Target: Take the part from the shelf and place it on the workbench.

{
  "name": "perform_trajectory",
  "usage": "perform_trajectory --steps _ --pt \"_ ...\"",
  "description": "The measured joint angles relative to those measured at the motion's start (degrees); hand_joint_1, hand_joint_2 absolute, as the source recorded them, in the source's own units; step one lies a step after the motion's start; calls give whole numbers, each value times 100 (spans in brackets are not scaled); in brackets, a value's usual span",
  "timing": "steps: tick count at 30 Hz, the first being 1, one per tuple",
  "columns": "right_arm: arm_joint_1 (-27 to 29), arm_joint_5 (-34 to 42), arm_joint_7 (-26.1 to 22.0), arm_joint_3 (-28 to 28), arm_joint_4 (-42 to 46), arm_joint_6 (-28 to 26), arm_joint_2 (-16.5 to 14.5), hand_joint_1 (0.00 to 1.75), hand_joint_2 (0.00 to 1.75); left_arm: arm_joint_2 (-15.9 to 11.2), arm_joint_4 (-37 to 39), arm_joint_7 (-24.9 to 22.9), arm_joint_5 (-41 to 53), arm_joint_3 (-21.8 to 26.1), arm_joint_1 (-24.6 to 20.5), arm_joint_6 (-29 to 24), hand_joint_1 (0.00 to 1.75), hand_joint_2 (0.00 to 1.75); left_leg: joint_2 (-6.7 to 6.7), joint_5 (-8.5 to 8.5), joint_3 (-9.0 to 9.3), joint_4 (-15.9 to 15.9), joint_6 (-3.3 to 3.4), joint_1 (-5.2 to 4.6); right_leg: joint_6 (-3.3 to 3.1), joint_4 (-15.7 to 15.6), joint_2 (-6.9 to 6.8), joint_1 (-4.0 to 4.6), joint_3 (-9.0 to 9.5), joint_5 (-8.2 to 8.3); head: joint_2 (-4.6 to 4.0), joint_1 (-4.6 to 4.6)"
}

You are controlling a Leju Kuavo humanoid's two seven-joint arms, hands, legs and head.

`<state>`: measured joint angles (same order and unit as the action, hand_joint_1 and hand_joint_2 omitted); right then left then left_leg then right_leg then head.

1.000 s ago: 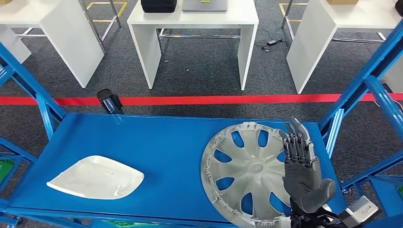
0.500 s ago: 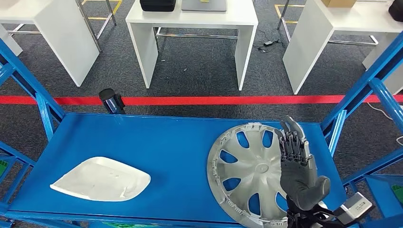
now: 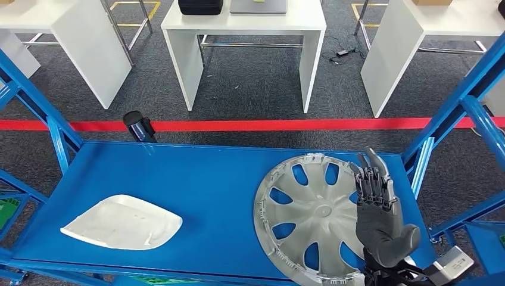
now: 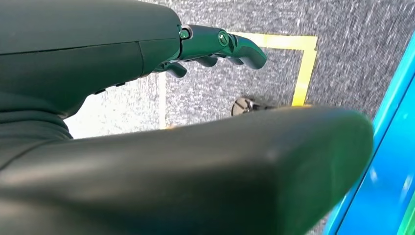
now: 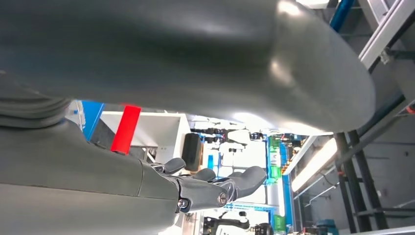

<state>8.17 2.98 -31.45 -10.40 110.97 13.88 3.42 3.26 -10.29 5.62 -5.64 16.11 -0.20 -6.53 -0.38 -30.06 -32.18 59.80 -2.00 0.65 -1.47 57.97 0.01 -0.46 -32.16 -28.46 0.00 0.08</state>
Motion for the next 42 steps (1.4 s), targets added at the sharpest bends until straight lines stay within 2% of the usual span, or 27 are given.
perform_trajectory --steps 1,3,4,5,6,8,10,13,15,16,18,19,20,21,23,25,27,29,30,31,34,35,36,37,39,40,42 --pt "0 -1 0 0 0 1 -1 0 0 0 0 0 0 0 0 1 0 0 3 -167 -127 283 -25 6 -27 -12 -7 -10 4 9 0 -21" --pt "3 -1 1 0 0 1 -1 0 0 2 1 0 0 0 4 1 0 0 5 -544 -488 1068 -62 11 -49 -11 -15 -5 0 5 0 -61" --pt "6 -1 0 0 0 2 -1 0 0 0 2 -1 0 0 9 1 0 0 5 -638 -630 1370 -71 12 -52 -10 -16 -2 1 4 0 -68" --pt "7 -1 1 0 0 2 -1 0 0 -1 2 -1 0 0 12 0 0 0 5 -611 -676 1461 -74 12 -52 -10 -15 -1 4 3 0 -75" --pt "9 -1 1 0 0 2 -1 0 0 -3 2 -1 0 0 13 -1 0 0 6 -472 -604 1307 -70 12 -49 -9 -14 -1 13 1 0 -83" --pt "8 -1 1 0 0 2 -1 0 0 -7 1 -1 0 0 9 -1 0 0 11 -69 -217 500 -44 12 -29 -6 -10 1 38 -11 0 -100" --pt "7 -1 1 0 0 1 -1 0 0 -8 0 1 0 0 1 -1 0 0 12 129 68 -109 14 -2 21 9 -4 23 47 -27 0 -105" --pt "4 -1 0 -2 1 1 -1 0 0 -3 0 0 0 0 4 -1 0 0 9 144 102 -221 135 -24 131 7 0 28 41 -26 0 -93" --pt "-1 -1 -1 -1 2 0 -1 0 0 2 0 1 0 0 4 -1 0 0 14 173 117 -254 213 -10 197 161 1 15 -19 -141 0 -71" --pt "-4 -1 -1 -1 2 -1 -1 0 0 3 0 1 0 0 3 -1 0 0 17 187 121 -267 239 2 225 411 1 8 -130 -292 0 -51" --pt "0 -1 -1 0 2 -1 -1 0 0 -3 0 2 0 0 3 -1 0 0 22 190 101 -258 259 0 265 1187 0 -4 -501 -674 0 -11" --pt "7 -1 -1 0 1 -1 -1 0 0 -3 0 1 0 0 4 -1 0 0 23 188 91 -250 262 -2 277 1527 0 -9 -671 -793 0 -3" --pt "13 -1 0 0 1 -1 -1 0 0 -2 0 1 0 0 6 -1 0 0 23 186 86 -243 263 -4 280 1683 0 -10 -755 -800 0 1" --pt "15 -1 0 -1 0 -1 -1 0 0 -1 0 0 0 0 6 -1 0 0 20 183 87 -237 262 -4 275 1598 0 -11 -720 -689 0 8" --pt "13 -1 0 -2 0 -1 -1 0 0 3 0 -1 0 0 4 -1 0 0 12 172 101 -225 247 -4 243 842 -1 -10 -355 -286 0 20" --pt "6 -1 1 -2 1 0 -1 0 0 4 0 1 0 0 0 -1 0 0 3 157 103 -209 201 -22 187 169 1 15 -36 -50 0 26" --pt "5 -1 2 -1 2 0 1 0 0 2 0 1 0 0 0 -1 0 0 0 160 97 -214 134 -33 124 37 8 46 8 -35 0 25" --pt "5 0 0 0 2 0 1 0 0 -2 0 -1 0 0 0 -1 0 0 1 151 88 -205 63 -23 49 10 11 35 2 -6 0 23" --pt "3 0 -1 0 2 1 0 0 0 -2 0 -1 0 0 -1 -1 0 0 3 83 47 -112 31 -18 10 -8 8 23 5 10 0 10" --pt "3 1 -1 0 2 1 -1 0 0 -1 0 -1 0 0 -2 -1 0 0 4 -52 -47 101 0 -12 -22 -27 2 8 9 25 0 -12" --pt "9 0 0 0 2 1 -1 0 0 1 1 -1 0 0 6 -1 0 0 8 -588 -547 1201 -62 5 -58 -33 -11 3 3 27 0 -69" --pt "11 -1 0 0 2 2 -1 0 0 -1 2 -1 0 0 10 -1 0 0 8 -632 -644 1412 -73 7 -59 -31 -12 4 4 26 0 -75" --pt "13 -1 0 0 2 2 -1 0 0 -3 2 -1 0 0 13 -1 0 0 8 -558 -635 1400 -78 9 -57 -29 -11 2 8 25 0 -82" --pt "14 -1 0 0 2 2 -1 0 0 -6 1 -1 0 0 13 -1 0 0 9 -381 -511 1148 -78 13 -51 -25 -10 0 18 22 0 -89" --pt "13 -1 0 0 2 2 -1 0 0 -11 1 -1 0 0 7 -1 0 0 12 -2 -102 315 -58 18 -18 -7 -6 6 36 4 0 -103" --pt "13 -1 1 0 2 2 -1 0 0 -10 1 0 0 0 3 0 0 0 10 100 44 0 -29 15 11 6 -3 17 36 -4 0 -107" --pt "10 -1 1 -1 2 2 -1 0 0 -8 1 0 0 0 2 0 0 0 6 114 120 -208 49 -4 80 15 4 36 23 -5 0 -98"
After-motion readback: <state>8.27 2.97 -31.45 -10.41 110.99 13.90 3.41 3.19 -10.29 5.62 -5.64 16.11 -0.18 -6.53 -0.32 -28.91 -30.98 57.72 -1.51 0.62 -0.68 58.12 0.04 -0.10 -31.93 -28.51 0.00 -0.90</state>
